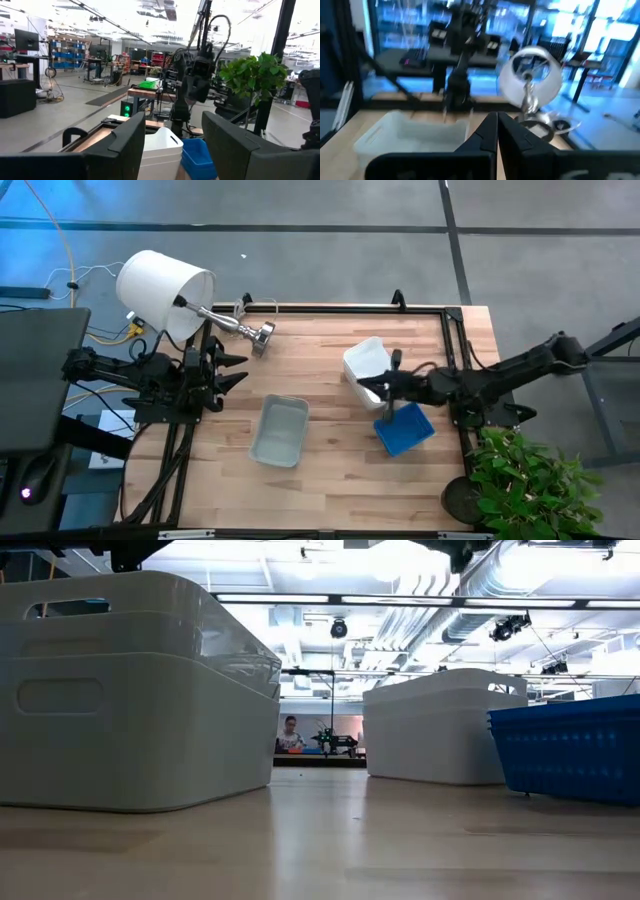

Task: Stack baskets by color
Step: Adjust the stack of white bins

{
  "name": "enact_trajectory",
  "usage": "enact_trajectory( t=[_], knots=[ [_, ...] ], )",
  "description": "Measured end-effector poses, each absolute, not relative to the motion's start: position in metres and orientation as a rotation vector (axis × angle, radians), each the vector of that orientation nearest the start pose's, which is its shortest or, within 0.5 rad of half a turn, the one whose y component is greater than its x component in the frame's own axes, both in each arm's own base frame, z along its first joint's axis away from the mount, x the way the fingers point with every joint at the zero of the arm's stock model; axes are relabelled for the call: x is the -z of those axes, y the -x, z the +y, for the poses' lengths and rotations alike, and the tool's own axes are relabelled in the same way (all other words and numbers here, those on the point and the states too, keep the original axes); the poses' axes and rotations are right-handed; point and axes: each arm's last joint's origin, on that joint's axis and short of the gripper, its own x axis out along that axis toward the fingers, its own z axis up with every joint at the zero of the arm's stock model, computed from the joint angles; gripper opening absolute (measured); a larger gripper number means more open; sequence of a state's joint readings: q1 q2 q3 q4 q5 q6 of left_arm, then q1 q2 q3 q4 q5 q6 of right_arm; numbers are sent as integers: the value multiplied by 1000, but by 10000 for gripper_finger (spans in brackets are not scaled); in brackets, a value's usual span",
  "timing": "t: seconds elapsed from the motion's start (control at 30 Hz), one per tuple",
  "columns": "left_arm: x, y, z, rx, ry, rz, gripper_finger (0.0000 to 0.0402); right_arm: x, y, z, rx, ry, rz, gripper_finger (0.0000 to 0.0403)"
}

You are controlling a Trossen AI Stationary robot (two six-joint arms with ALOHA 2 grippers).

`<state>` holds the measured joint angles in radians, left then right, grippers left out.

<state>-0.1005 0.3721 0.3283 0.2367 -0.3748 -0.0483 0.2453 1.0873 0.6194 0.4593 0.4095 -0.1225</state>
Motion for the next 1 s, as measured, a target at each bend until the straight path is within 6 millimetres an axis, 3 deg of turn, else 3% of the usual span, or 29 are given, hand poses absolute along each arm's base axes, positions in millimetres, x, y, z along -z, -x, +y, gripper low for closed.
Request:
enact_trajectory(
  t=[0.2, 1.0],
  knots=[
    [-268, -115, -1, -276, 56, -203, 184, -262, -223, 38, 149, 153, -60, 0],
    [-268, -115, -1, -275, 64, -204, 184, -266, -226, 36, 143, 103, -23, 0]
  ],
)
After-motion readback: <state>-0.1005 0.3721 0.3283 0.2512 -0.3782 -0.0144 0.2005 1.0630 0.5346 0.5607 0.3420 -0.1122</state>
